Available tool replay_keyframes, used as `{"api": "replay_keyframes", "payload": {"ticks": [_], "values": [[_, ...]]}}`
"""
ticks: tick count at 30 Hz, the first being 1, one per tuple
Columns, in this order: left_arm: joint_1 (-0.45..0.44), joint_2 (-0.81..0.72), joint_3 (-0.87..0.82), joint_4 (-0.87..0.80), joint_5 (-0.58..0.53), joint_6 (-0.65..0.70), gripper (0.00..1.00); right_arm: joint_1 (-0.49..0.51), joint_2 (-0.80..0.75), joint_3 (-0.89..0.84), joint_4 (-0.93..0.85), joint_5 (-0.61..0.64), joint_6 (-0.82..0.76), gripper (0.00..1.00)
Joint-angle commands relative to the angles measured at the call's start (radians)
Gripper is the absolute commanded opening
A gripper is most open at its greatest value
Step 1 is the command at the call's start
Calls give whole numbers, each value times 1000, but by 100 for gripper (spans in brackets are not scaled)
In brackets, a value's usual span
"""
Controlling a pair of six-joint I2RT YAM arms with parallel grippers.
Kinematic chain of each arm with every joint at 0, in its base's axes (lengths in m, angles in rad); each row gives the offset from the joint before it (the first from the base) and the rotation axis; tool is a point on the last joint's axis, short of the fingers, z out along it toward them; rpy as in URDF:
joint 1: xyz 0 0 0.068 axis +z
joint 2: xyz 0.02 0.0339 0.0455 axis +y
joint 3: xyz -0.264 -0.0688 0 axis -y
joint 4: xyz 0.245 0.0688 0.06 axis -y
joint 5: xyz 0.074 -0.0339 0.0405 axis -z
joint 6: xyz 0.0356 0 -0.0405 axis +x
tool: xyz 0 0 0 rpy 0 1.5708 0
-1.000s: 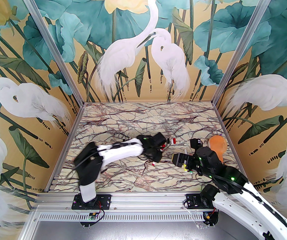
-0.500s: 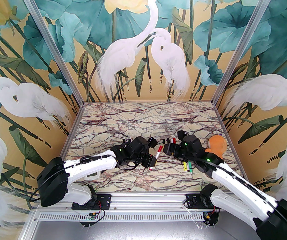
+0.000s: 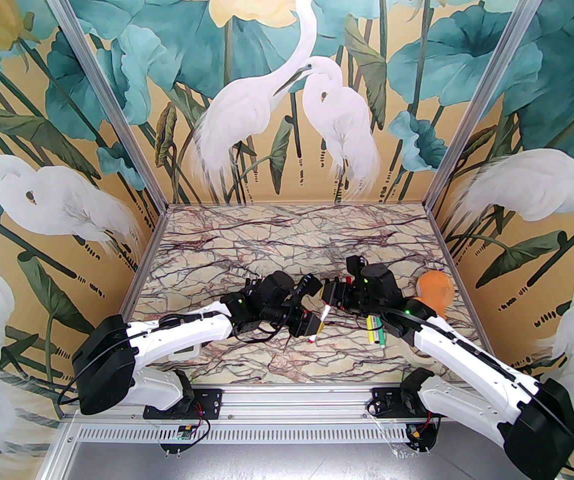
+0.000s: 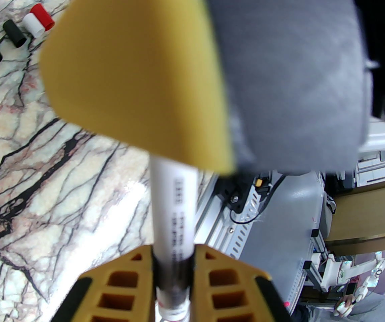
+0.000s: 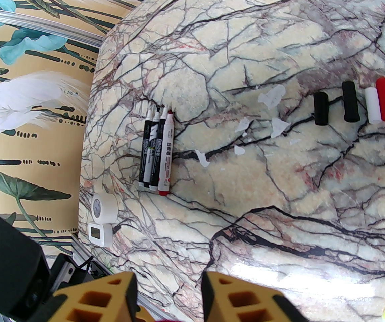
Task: Open the pen caps
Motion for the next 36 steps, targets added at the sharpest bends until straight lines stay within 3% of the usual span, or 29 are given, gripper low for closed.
{"api": "replay_keyframes", "payload": {"ticks": [1, 20, 29, 36], "values": [[5, 1, -1, 29, 32, -3, 19, -5, 9, 28, 28, -21, -6, 35], [5, 14, -12, 51, 36, -22, 19, -6, 10, 1, 42, -29, 1, 17], [5, 11, -52, 215, 69, -110, 37, -6, 2, -5, 90, -61, 22, 14], [5, 27, -80, 328, 58, -174, 30, -6, -2, -25, 159, -94, 63, 14]]}}
